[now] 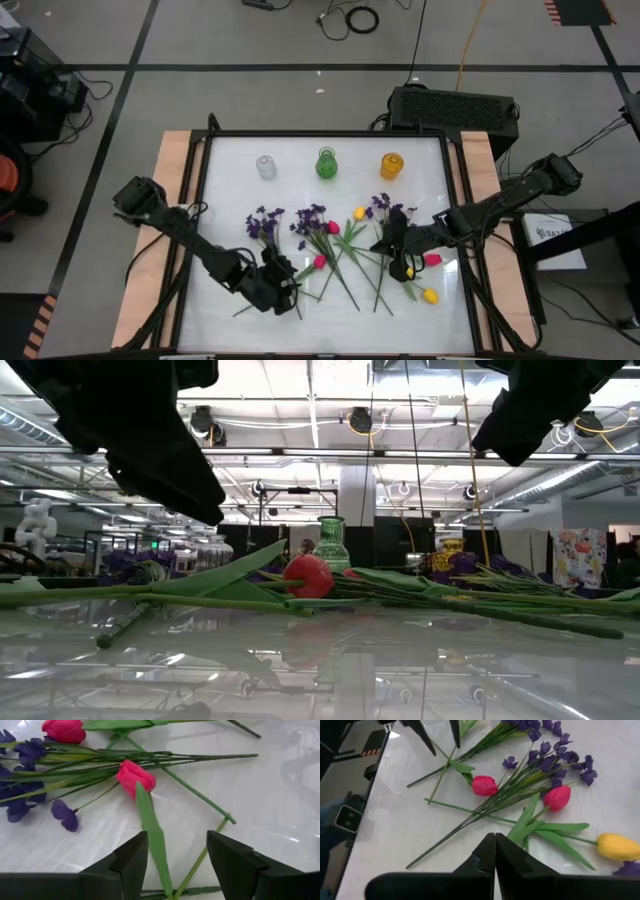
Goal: Sort flowers into vase by color
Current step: Put the left pink flower into the yellow vase
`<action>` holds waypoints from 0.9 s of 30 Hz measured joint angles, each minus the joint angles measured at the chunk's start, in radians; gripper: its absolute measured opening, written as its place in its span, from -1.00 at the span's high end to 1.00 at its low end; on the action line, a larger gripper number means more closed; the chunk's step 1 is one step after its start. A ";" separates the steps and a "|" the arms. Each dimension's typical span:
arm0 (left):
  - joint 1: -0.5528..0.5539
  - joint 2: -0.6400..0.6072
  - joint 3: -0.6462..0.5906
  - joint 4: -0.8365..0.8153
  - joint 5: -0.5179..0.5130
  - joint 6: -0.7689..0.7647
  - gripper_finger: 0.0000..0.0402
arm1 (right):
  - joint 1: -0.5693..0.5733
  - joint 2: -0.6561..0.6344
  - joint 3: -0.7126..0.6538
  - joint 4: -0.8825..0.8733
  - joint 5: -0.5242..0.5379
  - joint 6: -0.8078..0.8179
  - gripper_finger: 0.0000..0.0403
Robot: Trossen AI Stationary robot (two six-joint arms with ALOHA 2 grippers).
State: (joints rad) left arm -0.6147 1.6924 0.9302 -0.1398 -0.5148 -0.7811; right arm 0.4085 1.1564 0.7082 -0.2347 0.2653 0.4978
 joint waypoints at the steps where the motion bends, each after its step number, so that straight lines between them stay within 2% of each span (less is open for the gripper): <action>1: 0.002 0.004 0.000 -0.001 0.000 0.000 -0.05 | -0.005 0.000 0.000 0.000 0.000 -0.010 1.00; 14: 0.016 0.100 0.000 -0.005 0.019 -0.023 -0.05 | -0.065 0.000 0.000 -0.001 0.000 -0.086 1.00; 21: 0.065 0.142 0.000 -0.007 0.140 -0.025 -0.05 | -0.067 0.000 0.000 -0.001 0.000 -0.091 1.00; 27: 0.087 0.142 0.002 -0.007 0.161 -0.024 0.07 | -0.067 0.000 0.000 -0.001 0.000 -0.091 1.00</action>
State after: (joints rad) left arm -0.5277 1.8341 0.9318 -0.1465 -0.3536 -0.8051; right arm 0.3416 1.1561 0.7082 -0.2356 0.2649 0.4066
